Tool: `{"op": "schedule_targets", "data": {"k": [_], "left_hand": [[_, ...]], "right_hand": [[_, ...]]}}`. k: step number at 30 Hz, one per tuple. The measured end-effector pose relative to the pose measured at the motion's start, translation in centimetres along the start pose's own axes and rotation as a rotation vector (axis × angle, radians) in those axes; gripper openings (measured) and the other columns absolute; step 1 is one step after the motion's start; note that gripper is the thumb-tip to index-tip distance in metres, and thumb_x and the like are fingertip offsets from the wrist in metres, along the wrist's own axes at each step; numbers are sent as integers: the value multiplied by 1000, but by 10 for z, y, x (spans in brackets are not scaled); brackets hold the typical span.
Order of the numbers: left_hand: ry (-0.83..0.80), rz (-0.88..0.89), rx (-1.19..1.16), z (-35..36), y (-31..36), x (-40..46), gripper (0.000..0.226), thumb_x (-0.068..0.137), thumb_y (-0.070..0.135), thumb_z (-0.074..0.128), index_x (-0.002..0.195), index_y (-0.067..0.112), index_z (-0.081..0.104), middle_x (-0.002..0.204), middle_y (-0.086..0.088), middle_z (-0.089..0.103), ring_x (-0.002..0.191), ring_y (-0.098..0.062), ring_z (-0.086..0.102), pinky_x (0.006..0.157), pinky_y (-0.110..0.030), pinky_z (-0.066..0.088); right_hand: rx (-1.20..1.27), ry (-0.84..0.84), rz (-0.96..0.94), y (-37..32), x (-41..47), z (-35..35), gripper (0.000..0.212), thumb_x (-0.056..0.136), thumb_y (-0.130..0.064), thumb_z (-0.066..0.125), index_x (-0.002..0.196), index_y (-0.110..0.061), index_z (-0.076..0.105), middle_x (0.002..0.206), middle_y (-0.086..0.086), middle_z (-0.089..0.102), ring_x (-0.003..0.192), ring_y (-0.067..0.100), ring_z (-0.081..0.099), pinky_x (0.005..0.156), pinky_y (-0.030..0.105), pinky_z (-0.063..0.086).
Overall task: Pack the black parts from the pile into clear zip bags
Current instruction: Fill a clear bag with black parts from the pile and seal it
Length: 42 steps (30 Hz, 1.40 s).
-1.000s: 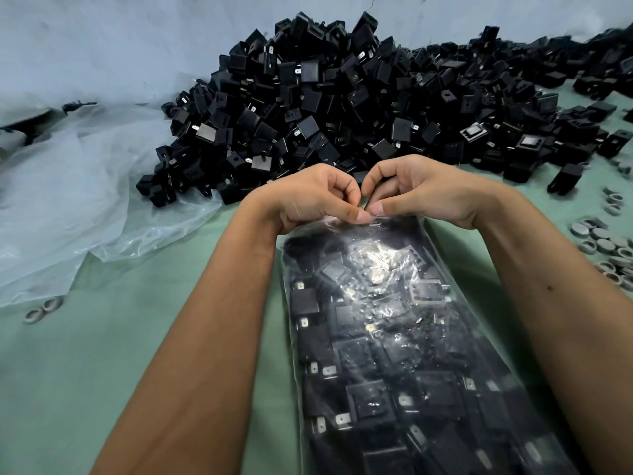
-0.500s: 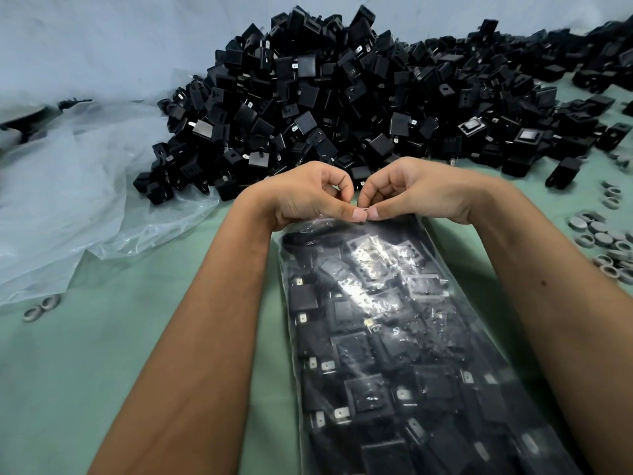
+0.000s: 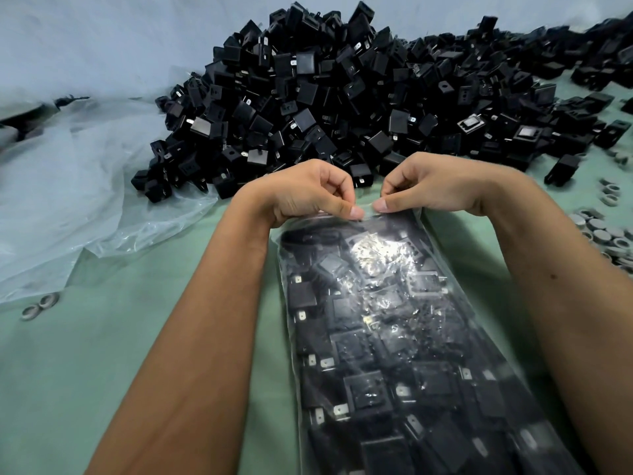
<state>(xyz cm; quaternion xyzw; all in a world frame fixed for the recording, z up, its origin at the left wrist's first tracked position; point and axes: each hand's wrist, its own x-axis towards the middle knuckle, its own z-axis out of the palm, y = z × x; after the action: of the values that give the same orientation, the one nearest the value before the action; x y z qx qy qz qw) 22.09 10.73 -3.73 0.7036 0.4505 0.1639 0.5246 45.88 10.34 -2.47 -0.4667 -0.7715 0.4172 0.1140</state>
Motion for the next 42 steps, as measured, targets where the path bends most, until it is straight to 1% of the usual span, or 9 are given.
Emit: {"op": "schedule_targets", "data": {"k": [4,8,14,21,24,27,33,37,42], "left_hand": [[-9,3,30,0,3,0,15,84,18,83,84,11,69,76,-6,65,67,-11,57,65,-18,48],[67,14,144,14,11,9,27,89,27,79,96,2,73,77,-2,68,70,-8,59,69,-19,48],[114,34,144,23,13,15,16,85,15,82,89,1,75,73,-3,69,69,-9,62,72,-21,52],[119,18,122,25,15,16,8,87,6,79,82,5,73,69,-5,68,61,-7,61,62,-17,49],[121,17,155,26,18,16,10,86,10,80,83,3,73,73,-12,66,66,-15,59,66,-22,49],[97,0,207,27,21,15,13,85,14,83,79,7,74,68,-4,67,64,-11,58,67,-24,49],[56,-22,234,28,24,14,11,85,11,82,80,6,74,56,7,64,51,-1,56,57,-16,45],[36,-38,172,25,23,13,12,84,10,83,92,7,74,67,3,72,64,-6,66,66,-20,53],[6,-38,188,24,24,13,18,86,7,81,102,8,73,73,2,74,69,-7,68,66,-18,53]], "right_hand": [[-22,-57,3,0,-6,-6,25,98,-28,70,76,-18,76,68,0,73,57,4,64,78,35,46],[19,-40,-21,4,-5,-7,20,97,-20,70,79,-15,74,64,0,67,57,10,57,74,36,42],[91,35,-78,12,2,-3,5,91,-8,76,86,-8,74,68,5,70,57,5,55,54,11,43],[147,68,-97,21,4,-5,8,84,-13,82,89,-8,77,72,14,70,63,12,59,62,20,49],[106,-2,-43,19,3,-9,14,83,-22,82,95,-15,80,78,13,72,68,12,59,69,26,48],[127,-75,-20,18,-1,-16,28,76,-28,82,102,-18,80,84,14,74,71,12,62,71,22,51],[129,-122,-33,19,-1,-18,22,78,-13,82,100,-15,80,93,25,75,78,21,66,77,30,53],[131,-103,-62,19,0,-15,12,82,-3,81,90,-12,79,82,14,75,72,13,67,69,17,54],[141,-75,-106,20,0,-11,16,82,3,80,82,-12,75,89,29,73,74,17,67,71,16,55]]}}
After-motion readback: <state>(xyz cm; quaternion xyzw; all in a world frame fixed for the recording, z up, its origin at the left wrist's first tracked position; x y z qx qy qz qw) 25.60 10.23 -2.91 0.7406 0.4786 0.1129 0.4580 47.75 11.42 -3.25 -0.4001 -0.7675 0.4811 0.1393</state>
